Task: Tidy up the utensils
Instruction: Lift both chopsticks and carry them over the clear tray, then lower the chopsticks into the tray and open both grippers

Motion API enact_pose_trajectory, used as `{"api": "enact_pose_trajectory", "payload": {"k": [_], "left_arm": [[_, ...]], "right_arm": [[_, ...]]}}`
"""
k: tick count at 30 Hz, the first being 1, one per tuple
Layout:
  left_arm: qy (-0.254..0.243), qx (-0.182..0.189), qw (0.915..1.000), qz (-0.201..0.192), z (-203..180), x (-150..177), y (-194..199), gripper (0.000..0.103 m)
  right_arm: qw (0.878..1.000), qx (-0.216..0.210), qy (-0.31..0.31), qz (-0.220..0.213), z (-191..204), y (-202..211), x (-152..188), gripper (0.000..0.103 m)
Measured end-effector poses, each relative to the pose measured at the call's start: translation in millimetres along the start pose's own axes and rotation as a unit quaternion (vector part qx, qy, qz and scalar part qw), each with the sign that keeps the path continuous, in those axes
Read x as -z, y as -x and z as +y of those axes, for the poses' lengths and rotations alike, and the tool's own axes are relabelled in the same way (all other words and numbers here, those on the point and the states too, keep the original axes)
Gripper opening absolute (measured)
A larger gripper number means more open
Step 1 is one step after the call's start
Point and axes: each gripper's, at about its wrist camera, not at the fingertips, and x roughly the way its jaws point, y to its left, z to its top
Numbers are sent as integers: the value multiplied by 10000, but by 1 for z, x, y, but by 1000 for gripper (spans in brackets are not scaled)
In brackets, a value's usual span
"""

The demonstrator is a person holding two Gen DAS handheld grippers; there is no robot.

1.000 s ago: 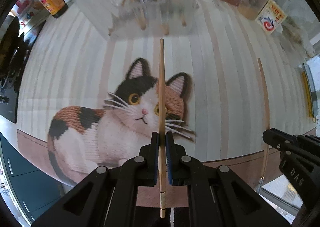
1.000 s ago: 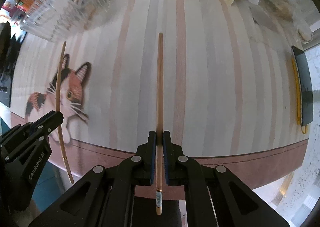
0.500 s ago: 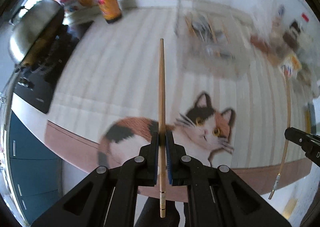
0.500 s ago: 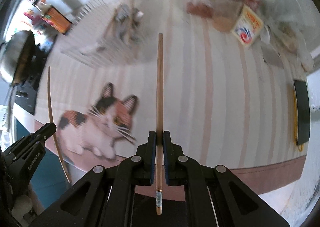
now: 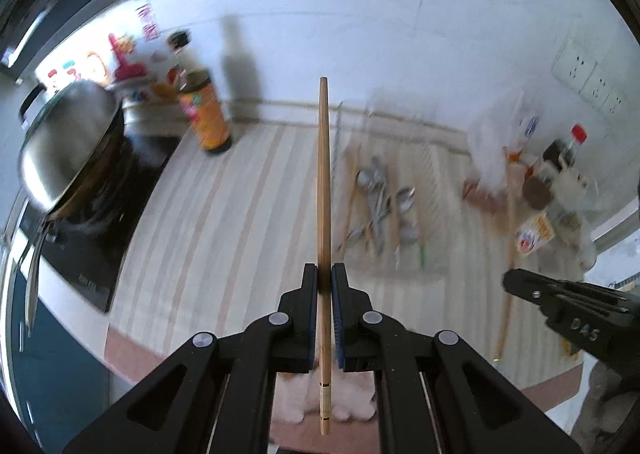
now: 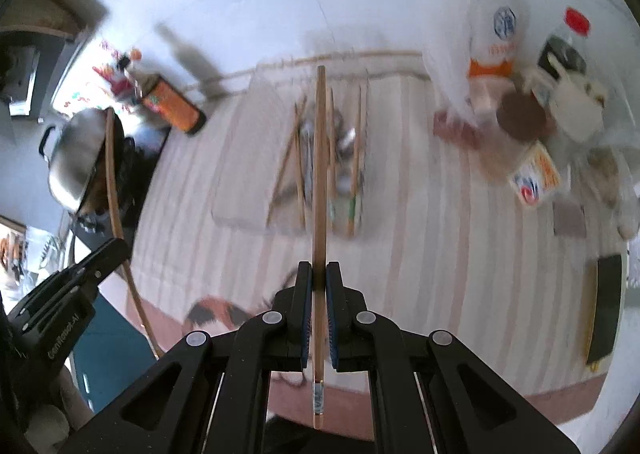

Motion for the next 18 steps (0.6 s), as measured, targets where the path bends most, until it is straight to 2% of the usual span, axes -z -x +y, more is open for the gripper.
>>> {"api": "enact_pose_trajectory", "payload": {"k": [9, 18], "left_arm": [[-264, 274, 9984, 429, -20, -75, -64, 4], [-186, 486, 9935, 1016, -28, -107, -128, 4]], "right_arm": [[9999, 49, -85, 117, -7, -37, -86, 7], [9981, -98, -300, 535, -19, -95, -133, 7]]}}
